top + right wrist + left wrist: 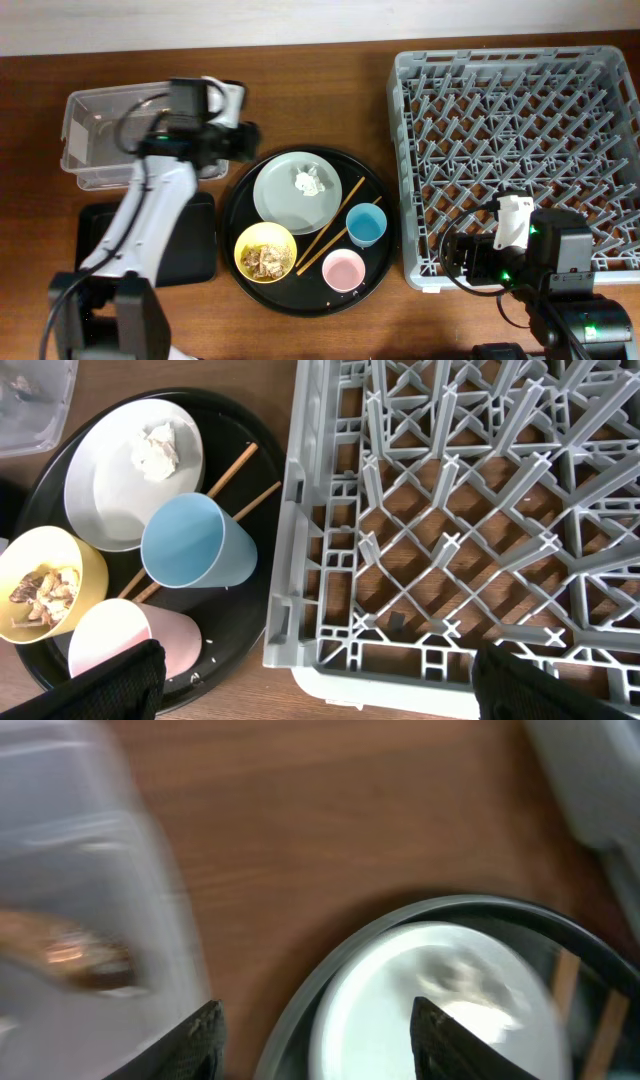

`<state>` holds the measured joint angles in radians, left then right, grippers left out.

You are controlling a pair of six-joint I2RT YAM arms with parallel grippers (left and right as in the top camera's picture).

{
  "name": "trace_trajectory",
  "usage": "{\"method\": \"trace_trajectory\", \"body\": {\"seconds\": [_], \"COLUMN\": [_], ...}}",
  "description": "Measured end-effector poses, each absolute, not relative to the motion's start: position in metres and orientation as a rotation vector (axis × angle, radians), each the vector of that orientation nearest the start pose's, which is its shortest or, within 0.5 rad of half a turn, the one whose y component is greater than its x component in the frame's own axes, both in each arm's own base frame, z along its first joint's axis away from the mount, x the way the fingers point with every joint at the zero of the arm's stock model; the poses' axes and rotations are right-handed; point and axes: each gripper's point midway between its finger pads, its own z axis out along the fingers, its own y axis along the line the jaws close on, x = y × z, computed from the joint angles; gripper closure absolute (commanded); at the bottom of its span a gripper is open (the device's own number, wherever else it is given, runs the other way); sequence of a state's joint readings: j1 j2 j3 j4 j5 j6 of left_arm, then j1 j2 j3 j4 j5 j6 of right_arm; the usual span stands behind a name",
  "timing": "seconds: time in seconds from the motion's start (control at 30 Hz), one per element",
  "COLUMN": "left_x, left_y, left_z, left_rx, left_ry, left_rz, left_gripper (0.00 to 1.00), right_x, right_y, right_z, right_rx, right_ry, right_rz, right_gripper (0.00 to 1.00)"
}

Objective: Sort waste into correct bins and load items into the dishwasher rack
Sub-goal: 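Grasp the white tissue with left gripper and drop it in clear bin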

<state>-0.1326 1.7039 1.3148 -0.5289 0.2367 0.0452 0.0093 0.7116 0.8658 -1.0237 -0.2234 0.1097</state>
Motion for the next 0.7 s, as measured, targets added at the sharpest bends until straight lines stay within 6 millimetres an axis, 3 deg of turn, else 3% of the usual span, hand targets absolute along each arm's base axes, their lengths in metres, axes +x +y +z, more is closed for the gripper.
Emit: {"method": "trace_trajectory", "body": {"seconds": [0.03, 0.1, 0.17, 0.27, 0.33, 0.47, 0.53, 0.57, 0.63, 0.67, 0.7], "left_x": [0.435, 0.421, 0.407, 0.392, 0.391, 0.392, 0.401, 0.409, 0.429, 0.439, 0.445], "left_y": [-0.124, -0.166, -0.191, -0.212, -0.218, -0.210, -0.197, -0.186, -0.157, -0.126, -0.102], "left_z": [0.139, 0.101, 0.060, 0.020, 0.016, 0.011, 0.025, 0.052, 0.129, 0.174, 0.191], "left_rx": [0.387, 0.513, 0.597, 0.680, 0.700, 0.696, 0.662, 0.623, 0.495, 0.386, 0.312], "left_ry": [2.474, 2.552, 2.637, 2.707, 2.702, 2.719, 2.688, 2.630, 2.459, 2.361, 2.324], "left_rz": [-0.361, -0.416, -0.432, -0.432, -0.434, -0.352, -0.234, -0.178, -0.107, -0.054, -0.017], "left_gripper": [0.42, 0.41, 0.41, 0.43, 0.73, 0.97, 0.98, 0.98, 0.99, 1.00, 1.00], "right_x": [0.208, 0.207, 0.207, 0.206, 0.207, 0.207, 0.207, 0.207, 0.207, 0.207, 0.207], "right_y": [0.040, 0.040, 0.040, 0.040, 0.040, 0.040, 0.040, 0.040, 0.040, 0.040, 0.040], "right_z": [0.198, 0.197, 0.197, 0.197, 0.197, 0.197, 0.197, 0.197, 0.197, 0.197, 0.197], "right_rx": [0.023, 0.023, 0.023, 0.024, 0.024, 0.024, 0.024, 0.023, 0.024, 0.023, 0.025], "right_ry": [2.440, 2.447, 2.447, 2.448, 2.447, 2.448, 2.446, 2.447, 2.447, 2.447, 2.448], "right_rz": [0.326, 0.326, 0.326, 0.326, 0.326, 0.326, 0.326, 0.326, 0.327, 0.326, 0.326], "right_gripper": [0.02, 0.01, 0.01, 0.01, 0.01, 0.01, 0.01, 0.01, 0.01, 0.01, 0.01]}}
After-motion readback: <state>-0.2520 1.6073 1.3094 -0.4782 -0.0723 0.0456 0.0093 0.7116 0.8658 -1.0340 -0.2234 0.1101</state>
